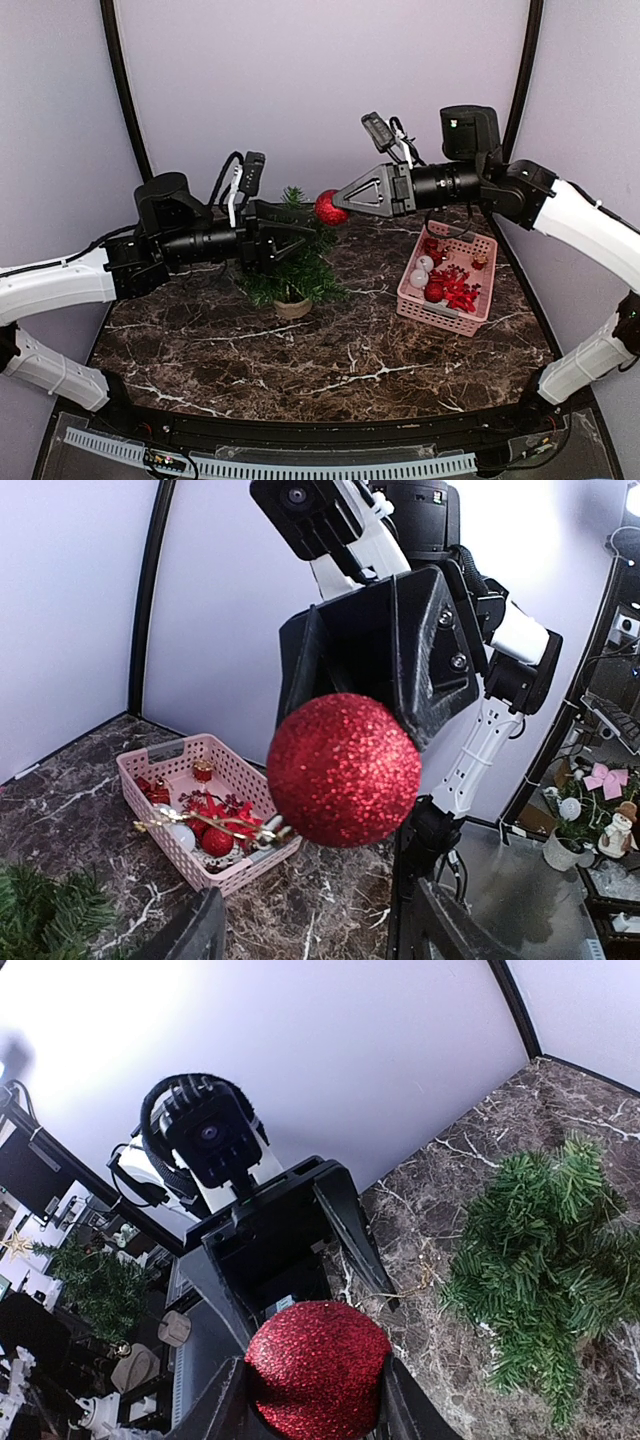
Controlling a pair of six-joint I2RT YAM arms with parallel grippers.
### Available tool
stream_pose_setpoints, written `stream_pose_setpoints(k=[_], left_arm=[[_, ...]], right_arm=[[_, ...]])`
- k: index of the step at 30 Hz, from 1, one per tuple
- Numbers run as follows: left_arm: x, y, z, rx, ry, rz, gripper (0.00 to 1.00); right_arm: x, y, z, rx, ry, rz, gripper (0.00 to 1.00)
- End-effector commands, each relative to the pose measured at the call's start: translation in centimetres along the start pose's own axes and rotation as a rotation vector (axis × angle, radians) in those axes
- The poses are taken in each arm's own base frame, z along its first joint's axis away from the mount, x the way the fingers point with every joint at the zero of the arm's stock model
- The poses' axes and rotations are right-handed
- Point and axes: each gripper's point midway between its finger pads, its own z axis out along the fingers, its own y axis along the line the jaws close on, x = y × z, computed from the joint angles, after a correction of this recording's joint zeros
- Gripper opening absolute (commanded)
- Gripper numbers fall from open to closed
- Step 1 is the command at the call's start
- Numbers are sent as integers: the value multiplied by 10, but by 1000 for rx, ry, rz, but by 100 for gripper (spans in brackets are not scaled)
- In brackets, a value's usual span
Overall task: Decorate the small christmas tree
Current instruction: Pass from the right arm to the left
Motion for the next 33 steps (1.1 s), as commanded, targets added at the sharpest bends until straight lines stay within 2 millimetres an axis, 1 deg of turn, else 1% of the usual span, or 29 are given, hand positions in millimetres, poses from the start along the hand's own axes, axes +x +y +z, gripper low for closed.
stream_pose_setpoints(k=[1, 3, 6, 8, 12, 14, 17, 18, 22, 25, 30, 33], left_arm=[[-21, -2, -12, -26, -93, -108, 63], [-26, 2, -17, -55, -131, -165, 62], [-32, 4, -24, -73, -178, -225, 67], [-35, 4, -23, -63, -190, -276, 71], [-36, 12, -16, -66, -202, -433, 73], [-38, 14, -14, -67, -217, -473, 74], [-40, 20, -11, -86, -229, -494, 76], [-38, 23, -9, -97, -223, -506, 76], [-39, 24, -4, -88, -223, -522, 76], [-42, 24, -2, -81, -232, -533, 72], [-44, 23, 0, -60, -248, -542, 55], [-45, 23, 2, -55, -251, -542, 48]], right_arm=[[-7, 24, -8, -74, -39, -75, 35], [-6, 24, -9, -74, -41, -77, 35], [-5, 24, -8, -82, -39, -75, 35], [-4, 24, -6, -90, -37, -74, 35], [-3, 27, -6, -106, -37, -86, 35], [-2, 29, -7, -116, -39, -95, 35], [-1, 31, -7, -129, -40, -103, 35], [0, 32, -6, -132, -38, -103, 35], [1, 34, -5, -144, -33, -112, 35], [1, 34, -4, -150, -32, -119, 35], [2, 32, -2, -148, -29, -118, 35], [2, 32, -1, -150, -28, -119, 35]])
